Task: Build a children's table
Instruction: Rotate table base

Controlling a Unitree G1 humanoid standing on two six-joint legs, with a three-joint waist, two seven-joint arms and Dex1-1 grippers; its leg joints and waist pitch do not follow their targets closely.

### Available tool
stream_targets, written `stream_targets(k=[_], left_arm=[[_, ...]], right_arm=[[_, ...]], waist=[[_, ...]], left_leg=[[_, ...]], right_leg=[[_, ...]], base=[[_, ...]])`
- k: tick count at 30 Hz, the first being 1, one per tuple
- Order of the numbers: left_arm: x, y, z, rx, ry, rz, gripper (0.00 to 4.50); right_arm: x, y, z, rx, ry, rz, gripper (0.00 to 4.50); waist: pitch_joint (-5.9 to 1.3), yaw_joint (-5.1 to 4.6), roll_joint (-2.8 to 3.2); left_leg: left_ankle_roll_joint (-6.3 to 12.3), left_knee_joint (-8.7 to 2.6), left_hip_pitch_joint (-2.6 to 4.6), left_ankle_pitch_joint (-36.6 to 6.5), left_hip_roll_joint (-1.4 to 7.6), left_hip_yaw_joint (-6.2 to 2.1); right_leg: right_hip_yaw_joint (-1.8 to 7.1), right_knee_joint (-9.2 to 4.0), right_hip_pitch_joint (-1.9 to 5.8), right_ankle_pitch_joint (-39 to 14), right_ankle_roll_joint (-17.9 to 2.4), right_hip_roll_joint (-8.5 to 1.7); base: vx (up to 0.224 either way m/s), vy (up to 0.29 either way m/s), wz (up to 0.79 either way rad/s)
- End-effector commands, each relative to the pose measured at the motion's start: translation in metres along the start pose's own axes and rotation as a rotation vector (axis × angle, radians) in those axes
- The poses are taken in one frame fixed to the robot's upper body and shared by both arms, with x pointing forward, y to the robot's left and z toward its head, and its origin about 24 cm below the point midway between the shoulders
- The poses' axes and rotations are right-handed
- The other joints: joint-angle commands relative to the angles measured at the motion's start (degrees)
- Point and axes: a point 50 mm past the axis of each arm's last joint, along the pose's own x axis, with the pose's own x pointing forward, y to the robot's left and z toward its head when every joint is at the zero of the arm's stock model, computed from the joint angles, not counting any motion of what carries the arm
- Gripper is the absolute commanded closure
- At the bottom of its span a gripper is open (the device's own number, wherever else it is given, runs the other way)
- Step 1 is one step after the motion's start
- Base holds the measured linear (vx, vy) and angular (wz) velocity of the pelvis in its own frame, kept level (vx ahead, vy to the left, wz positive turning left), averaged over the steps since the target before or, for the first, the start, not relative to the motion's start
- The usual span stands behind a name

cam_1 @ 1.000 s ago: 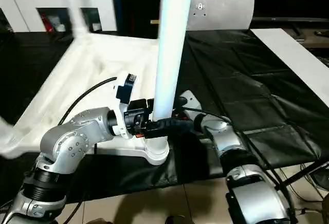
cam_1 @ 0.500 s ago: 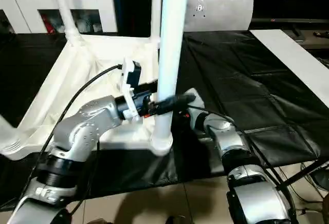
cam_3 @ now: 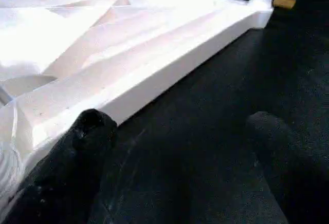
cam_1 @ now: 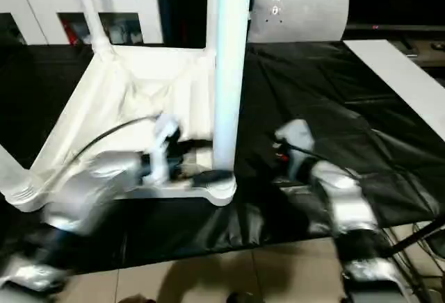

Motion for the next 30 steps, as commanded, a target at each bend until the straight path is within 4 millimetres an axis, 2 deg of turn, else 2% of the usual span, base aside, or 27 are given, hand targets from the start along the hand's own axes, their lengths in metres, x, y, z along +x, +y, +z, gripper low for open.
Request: stream_targets(k=[1,3,4,5,7,8,10,11,12,13,14,18,19,23,25,28,30], left_arm=[[-0.011,0.003,-0.003,0.05,0.072,-0.02,0.02],[-0.015,0.008,-0.004,0.061,0.098,-0.012,0.02],[-0.018,0.012,-0.003,0.073,0.114,0.003,0.02],[-0.019,0.013,-0.003,0.075,0.118,0.005,0.3],[-0.023,0.019,-0.005,0.115,0.166,0.022,0.4],[-0.024,0.02,-0.005,0.128,0.185,0.024,0.4],[-0.026,0.025,-0.008,0.165,0.238,0.038,0.75],[-0.026,0.025,-0.008,0.165,0.238,0.038,0.75],[-0.026,0.03,-0.01,0.187,0.269,0.058,0.8],[-0.026,0.033,-0.01,0.201,0.285,0.068,0.81],[-0.024,0.036,-0.011,0.212,0.301,0.073,1.08],[-0.021,0.036,-0.012,0.21,0.304,0.061,1.29],[-0.019,0.036,-0.014,0.206,0.313,0.048,1.39],[-0.019,0.036,-0.019,0.208,0.341,0.032,1.74],[-0.021,0.037,-0.02,0.201,0.347,0.012,2.07],[-0.023,0.034,-0.02,0.185,0.346,-0.033,2.17],[-0.025,0.032,-0.02,0.168,0.34,-0.067,2.51]], right_arm=[[-0.012,-0.003,0.006,0.021,-0.029,-0.011,0.0],[-0.015,-0.003,0.01,-0.032,-0.045,-0.032,0.0],[-0.017,-0.003,0.009,-0.028,-0.021,-0.026,0.0],[-0.018,-0.003,0.009,-0.025,-0.014,-0.025,0.0],[-0.021,-0.002,0.008,-0.018,0.023,-0.003,0.0],[-0.022,-0.002,0.008,-0.015,0.037,0.009,0.0],[-0.026,0.001,0.009,-0.033,0.056,0.057,0.0],[-0.026,0.001,0.009,-0.033,0.056,0.057,0.0],[-0.028,0.002,0.01,-0.044,0.057,0.082,0.0],[-0.03,0.003,0.011,-0.058,0.057,0.088,0.0],[-0.032,0.003,0.01,-0.059,0.066,0.091,0.0],[-0.034,0.002,0.011,-0.057,0.073,0.087,0.0],[-0.035,0.002,0.011,-0.057,0.073,0.08,0.0],[-0.036,0.002,0.01,-0.06,0.08,0.078,0.0],[-0.038,0.003,0.009,-0.061,0.088,0.093,0.0],[-0.04,0.003,0.009,-0.061,0.096,0.111,0.0],[-0.042,0.003,0.008,-0.063,0.103,0.122,0.0]], waist=[[-3.88,0.23,0.48],[-3.86,0.16,0.52],[-3.88,0.11,0.31],[-3.83,0.18,0.42],[-3.72,0.28,0.41],[-3.72,0.24,0.21],[-3.84,0.26,0.18],[-3.83,0.29,0.19],[-3.95,0.26,-0.07],[-3.91,0.38,0.0],[-3.97,0.34,0.0],[-4.03,0.36,-0.03],[-4.06,0.48,0.36],[-4.06,0.46,0.11],[-3.96,0.5,0.07],[-3.92,0.5,0.05],[-3.89,0.5,0.25]], left_leg=[[3.22,-4.7,0.52,-13.7,1.91,-0.63],[2.75,-4.73,0.52,-14.0,1.88,-0.6],[2.4,-4.69,0.62,-14.5,1.78,-0.53],[2.33,-4.71,0.65,-14.6,1.68,-0.56],[2.31,-4.76,0.7,-15.0,1.67,-0.63],[2.3,-4.77,0.61,-15.1,1.63,-0.7],[2.26,-4.69,0.58,-14.9,1.68,-0.7],[2.37,-4.7,0.46,-14.6,1.66,-0.74],[2.4,-4.68,0.43,-14.3,1.67,-0.7],[2.72,-4.59,0.44,-13.9,1.55,-0.69],[2.75,-4.66,0.21,-13.2,1.64,-0.77],[2.79,-4.58,0.3,-12.9,1.72,-0.69],[2.79,-4.56,0.36,-12.8,1.79,-0.69],[2.9,-4.62,0.29,-12.8,1.86,-0.66],[2.76,-4.6,0.38,-13.8,1.78,-0.65],[2.73,-4.65,0.36,-13.7,1.78,-0.71],[2.8,-4.71,0.47,-14.1,1.87,-0.69]], right_leg=[[2.96,-4.51,3.35,-21.5,-9.7,-2.92],[2.93,-4.45,3.31,-21.5,-9.8,-2.99],[2.88,-4.54,3.3,-22.4,-9.5,-2.98],[2.86,-4.69,3.32,-23.5,-9.2,-2.95],[2.86,-4.96,3.28,-24.6,-8.6,-2.95],[2.82,-4.96,3.34,-25.9,-8.1,-3.08],[2.86,-5.08,3.37,-26.9,-7.2,-3.22],[2.83,-5.13,3.37,-27.1,-6.9,-3.29],[2.82,-5.09,3.41,-27.0,-7.0,-3.33],[2.79,-5.31,3.29,-27.4,-6.4,-3.23],[2.82,-5.11,3.47,-26.5,-6.5,-3.3],[2.8,-4.92,3.38,-24.9,-7.9,-3.35],[2.85,-4.81,3.34,-24.1,-8.6,-3.45],[2.87,-4.75,3.41,-22.9,-9.2,-3.44],[2.82,-4.98,3.4,-24.6,-8.9,-3.51],[2.82,-5.1,3.41,-25.7,-8.4,-3.59],[2.89,-5.13,3.33,-25.6,-8.6,-3.57]], base=[[0.0,0.0,0.0],[0.0,0.0,0.0],[0.0,0.0,0.0],[0.0,0.0,0.0],[0.0,0.0,0.0],[0.0,0.0,0.0],[0.0,0.0,0.0],[0.0,0.0,0.0],[0.0,0.0,0.0],[0.0,0.0,0.0],[0.0,0.0,0.0],[0.0,0.0,0.0],[0.0,0.0,0.0],[0.0,0.0,0.0],[0.0,0.0,0.0],[0.0,0.0,0.0],[0.0,0.0,0.0]])
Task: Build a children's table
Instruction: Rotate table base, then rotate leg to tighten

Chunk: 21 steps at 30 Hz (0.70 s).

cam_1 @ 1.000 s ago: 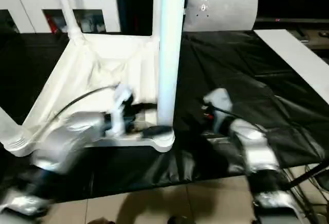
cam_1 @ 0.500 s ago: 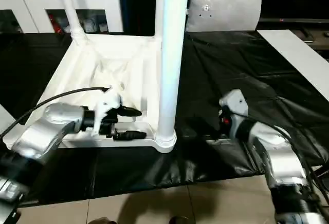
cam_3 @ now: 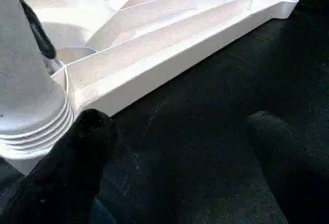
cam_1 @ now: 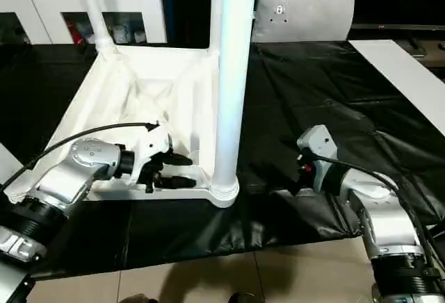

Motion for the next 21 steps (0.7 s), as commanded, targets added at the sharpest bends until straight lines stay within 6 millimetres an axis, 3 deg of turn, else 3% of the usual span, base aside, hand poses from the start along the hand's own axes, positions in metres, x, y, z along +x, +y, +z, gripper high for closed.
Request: stream_targets(k=[1,6,10,14,19,21], left_arm=[[-0.002,-0.003,0.003,-0.003,-0.005,-0.059,2.56],[-0.003,-0.006,0.005,-0.014,-0.019,-0.09,3.0],[-0.003,-0.009,0.002,0.006,0.015,-0.111,3.0],[0.0,-0.011,-0.008,0.02,0.098,-0.113,3.0],[-0.001,-0.012,-0.01,-0.021,0.118,-0.128,3.0],[-0.001,-0.011,-0.009,-0.019,0.114,-0.122,2.64]], right_arm=[[-0.006,0.001,0.001,-0.006,0.009,0.02,0.0],[-0.011,0.003,0.001,-0.013,0.014,0.043,0.0],[-0.013,0.004,-0.001,-0.016,0.025,0.052,0.0],[-0.012,0.008,-0.002,-0.02,0.031,0.071,0.0],[-0.01,0.01,-0.001,-0.018,0.025,0.094,0.0],[-0.01,0.01,-0.001,-0.017,0.025,0.095,0.0]], waist=[[-3.84,0.32,0.14],[-3.79,0.31,0.07],[-3.75,0.14,-0.25],[-3.68,0.17,-0.14],[-3.76,0.18,-0.13],[-3.71,0.17,-0.06]], left_leg=[[2.8,-4.56,0.17,-14.2,1.96,-0.71],[2.9,-4.61,0.17,-14.6,2.04,-0.72],[2.89,-4.54,0.19,-15.0,1.95,-0.72],[2.94,-4.63,0.25,-15.1,2.0,-0.83],[2.94,-4.59,0.19,-14.8,2.0,-0.8],[2.99,-4.63,0.14,-14.7,2.03,-0.81]], right_leg=[[2.87,-4.98,3.25,-25.1,-9.1,-3.49],[2.85,-4.98,3.31,-24.9,-9.7,-3.48],[2.8,-5.25,3.23,-27.6,-8.6,-3.56],[2.79,-5.42,3.09,-28.9,-7.5,-3.52],[2.79,-5.32,3.12,-28.1,-8.1,-3.62],[2.8,-5.3,3.11,-27.8,-8.3,-3.6]], base=[[0.0,0.0,0.0],[0.0,0.0,0.0],[0.0,0.0,0.0],[0.0,0.0,0.0],[0.0,0.0,0.0],[0.0,0.0,0.0]])
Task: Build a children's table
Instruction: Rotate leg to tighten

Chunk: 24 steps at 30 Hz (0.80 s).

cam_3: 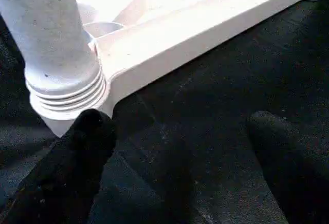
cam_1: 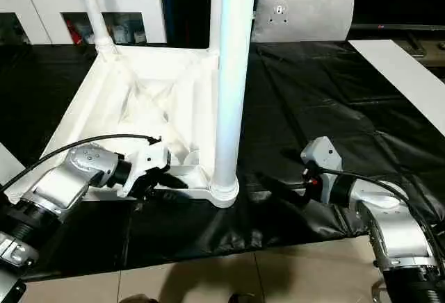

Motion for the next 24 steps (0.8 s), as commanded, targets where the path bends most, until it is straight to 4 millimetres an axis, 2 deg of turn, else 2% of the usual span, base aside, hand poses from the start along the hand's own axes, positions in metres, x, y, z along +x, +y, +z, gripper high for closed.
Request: stream_targets(k=[1,9,10,13,16,17,24], left_arm=[[-0.0008,0.0018,0.0028,0.022,-0.004,0.023,2.64],[0.0005,-0.0007,-0.0008,0.002,-0.008,-0.001,2.59],[0.0007,-0.0007,-0.0013,0.0,-0.008,0.0,2.59],[0.0015,-0.0011,-0.0027,-0.002,-0.008,0.005,2.95],[0.0022,-0.0004,-0.0014,0.001,-0.037,0.02,3.06],[0.0023,-0.0005,-0.0009,0.004,-0.044,0.018,3.33],[0.004,-0.0036,-0.0002,-0.003,-0.071,-0.003,3.8]], right_arm=[[0.0003,0.0004,0.0068,-0.026,-0.012,0.02,0.0],[0.002,0.0016,0.0047,-0.015,-0.012,0.031,0.0],[0.0023,0.0017,0.0044,-0.014,-0.012,0.03,0.0],[0.0028,0.0019,0.0039,-0.013,-0.014,0.032,0.0],[0.0028,0.0018,0.0048,-0.015,-0.018,0.035,0.0],[0.0028,0.0017,0.0051,-0.016,-0.019,0.036,0.0],[0.003,0.0038,0.0117,-0.023,-0.027,0.043,0.0]], waist=[[-3.84,0.28,-0.14],[-3.88,0.28,-0.13],[-4.05,0.31,-0.13],[-4.13,0.32,-0.21],[-4.2,0.35,-0.24],[-4.2,0.37,-0.24],[-4.28,0.41,-0.21]], left_leg=[[3.04,-4.55,0.16,-14.5,2.05,-0.81],[3.06,-4.54,0.12,-14.2,2.06,-0.77],[3.02,-4.5,0.21,-14.2,2.07,-0.78],[2.97,-4.45,0.18,-14.1,2.08,-0.73],[2.98,-4.39,0.15,-13.9,2.07,-0.72],[3.04,-4.41,0.11,-13.8,2.04,-0.73],[3.17,-4.39,0.13,-13.2,2.06,-0.71]], right_leg=[[2.79,-5.18,3.14,-27.4,-8.5,-3.61],[2.83,-5.09,3.17,-26.6,-8.8,-3.6],[2.82,-5.07,3.23,-26.6,-8.8,-3.63],[2.81,-5.08,3.24,-26.4,-8.9,-3.64],[2.8,-5.02,3.3,-26.2,-9.0,-3.65],[2.79,-5.01,3.36,-26.4,-8.9,-3.66],[2.8,-4.92,3.37,-25.5,-8.9,-3.57]], base=[[0.0,0.0,0.0],[0.0,0.0,0.0],[0.0,0.0,0.0],[0.0,0.0,0.0],[0.0,0.0,0.0],[0.0,0.0,0.0],[0.0,0.0,0.0]])
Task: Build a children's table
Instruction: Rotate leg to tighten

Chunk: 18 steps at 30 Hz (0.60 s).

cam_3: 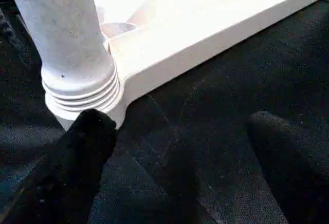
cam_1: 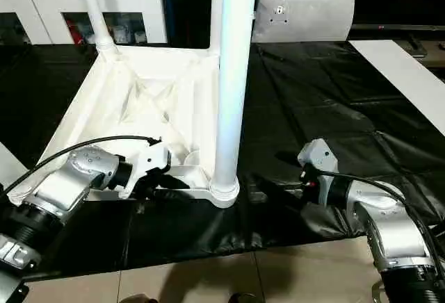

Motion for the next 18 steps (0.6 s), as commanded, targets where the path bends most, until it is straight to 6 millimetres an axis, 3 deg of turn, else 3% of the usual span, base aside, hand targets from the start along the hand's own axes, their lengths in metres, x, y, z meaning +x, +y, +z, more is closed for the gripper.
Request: stream_targets(k=[1,7,18], left_arm=[[0.001,-0.003,0.001,-0.012,-0.023,-0.028,3.92],[0.001,-0.003,0.001,-0.01,-0.025,-0.024,4.41],[0.0,-0.004,0.002,-0.014,-0.045,-0.025,4.41]], right_arm=[[0.0,0.001,0.012,-0.022,-0.024,0.012,0.0],[0.001,0.005,0.016,-0.027,-0.029,0.02,0.0],[0.002,0.006,0.021,-0.03,-0.023,0.03,0.0]], waist=[[-4.31,0.4,-0.22],[-4.34,0.44,-0.12],[-4.13,0.41,0.0]], left_leg=[[3.27,-4.4,0.08,-12.7,2.1,-0.72],[3.28,-4.38,0.05,-12.1,2.1,-0.66],[2.94,-4.42,0.09,-12.7,2.06,-0.68]], right_leg=[[2.88,-4.73,3.41,-24.6,-9.1,-3.58],[2.95,-4.44,3.44,-22.1,-10.1,-3.52],[2.96,-4.55,3.45,-22.9,-9.8,-3.57]], base=[[0.0,0.0,0.0],[0.0,0.0,0.0],[0.0,0.0,0.0]])
